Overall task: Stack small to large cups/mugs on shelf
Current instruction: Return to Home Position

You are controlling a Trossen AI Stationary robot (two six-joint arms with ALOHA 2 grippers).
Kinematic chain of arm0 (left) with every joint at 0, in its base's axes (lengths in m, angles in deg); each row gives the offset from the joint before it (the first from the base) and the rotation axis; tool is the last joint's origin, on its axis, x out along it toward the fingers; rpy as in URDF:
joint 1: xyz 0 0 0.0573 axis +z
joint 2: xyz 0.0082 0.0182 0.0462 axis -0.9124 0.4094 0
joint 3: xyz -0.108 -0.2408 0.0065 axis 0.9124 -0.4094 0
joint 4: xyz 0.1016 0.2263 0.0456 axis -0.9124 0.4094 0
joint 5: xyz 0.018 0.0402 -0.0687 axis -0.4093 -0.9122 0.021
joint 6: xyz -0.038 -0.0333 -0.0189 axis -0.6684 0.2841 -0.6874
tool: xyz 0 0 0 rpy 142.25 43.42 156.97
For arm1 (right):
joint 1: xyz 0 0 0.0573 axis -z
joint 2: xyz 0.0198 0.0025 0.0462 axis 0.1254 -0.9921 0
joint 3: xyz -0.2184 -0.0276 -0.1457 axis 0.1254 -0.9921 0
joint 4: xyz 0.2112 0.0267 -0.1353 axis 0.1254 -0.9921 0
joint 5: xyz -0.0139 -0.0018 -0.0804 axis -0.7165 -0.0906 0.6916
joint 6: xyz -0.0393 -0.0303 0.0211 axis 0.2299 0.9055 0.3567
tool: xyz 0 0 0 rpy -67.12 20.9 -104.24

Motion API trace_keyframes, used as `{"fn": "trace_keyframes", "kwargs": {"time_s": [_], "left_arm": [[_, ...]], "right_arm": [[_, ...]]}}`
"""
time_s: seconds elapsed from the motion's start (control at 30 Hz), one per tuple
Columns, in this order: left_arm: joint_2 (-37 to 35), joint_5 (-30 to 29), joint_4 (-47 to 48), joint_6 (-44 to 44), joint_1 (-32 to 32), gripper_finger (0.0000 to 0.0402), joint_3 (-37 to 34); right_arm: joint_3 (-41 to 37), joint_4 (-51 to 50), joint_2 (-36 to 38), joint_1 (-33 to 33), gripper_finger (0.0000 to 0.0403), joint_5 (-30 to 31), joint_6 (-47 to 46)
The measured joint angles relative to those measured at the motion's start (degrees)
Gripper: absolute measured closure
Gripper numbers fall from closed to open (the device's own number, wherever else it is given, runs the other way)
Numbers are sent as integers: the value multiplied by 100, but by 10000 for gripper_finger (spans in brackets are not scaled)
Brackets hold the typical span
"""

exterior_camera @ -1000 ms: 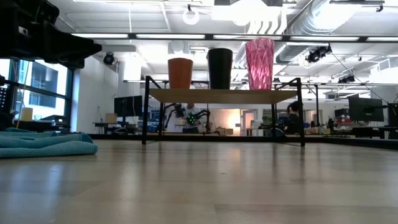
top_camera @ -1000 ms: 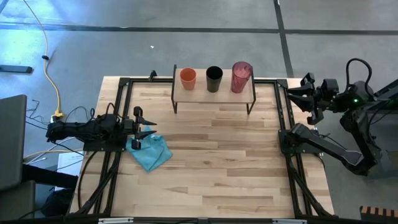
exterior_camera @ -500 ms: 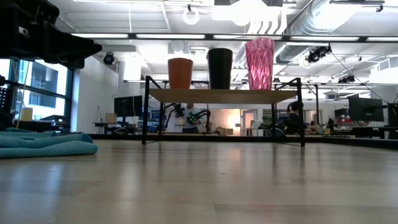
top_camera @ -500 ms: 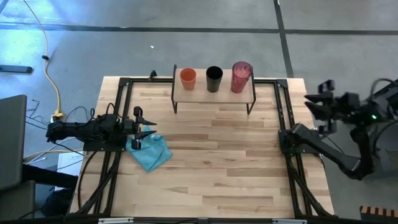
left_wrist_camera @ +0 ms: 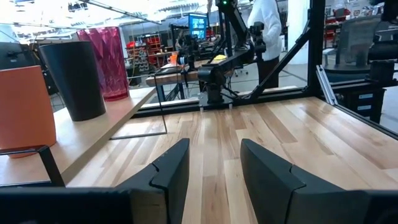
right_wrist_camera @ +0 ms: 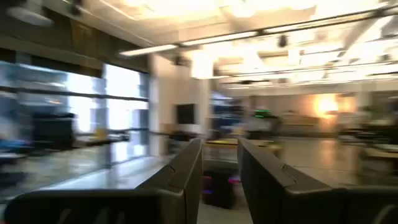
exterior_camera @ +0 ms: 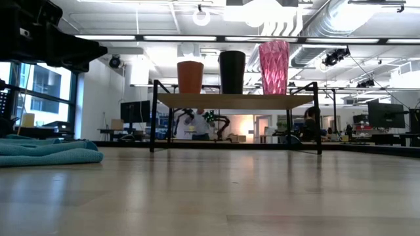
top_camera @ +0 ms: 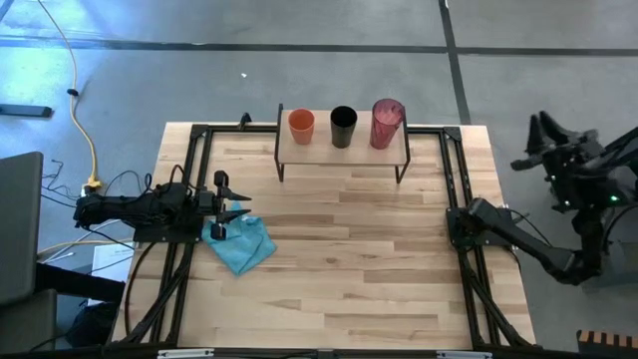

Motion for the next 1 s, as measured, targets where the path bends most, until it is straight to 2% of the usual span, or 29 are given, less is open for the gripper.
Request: {"fn": "trace_keyframes", "kwargs": {"time_s": [0.2,0.37,0.47,0.8,1.0], "left_arm": [[-1,0,0,0,0,268,0],[0,0,0,2,0,268,0],[0,0,0,2,0,268,-2],[-1,-1,0,2,0,268,-2],[-2,0,0,2,0,268,-2]], "right_arm": [[-2,-661,184,-549,308,952,540],[-1,-1295,617,-1346,308,1532,194],[94,-1557,606,-1786,308,1875,128],[191,-1051,610,-3719,308,3113,1099],[415,-1380,610,-4736,308,3468,964]]}}
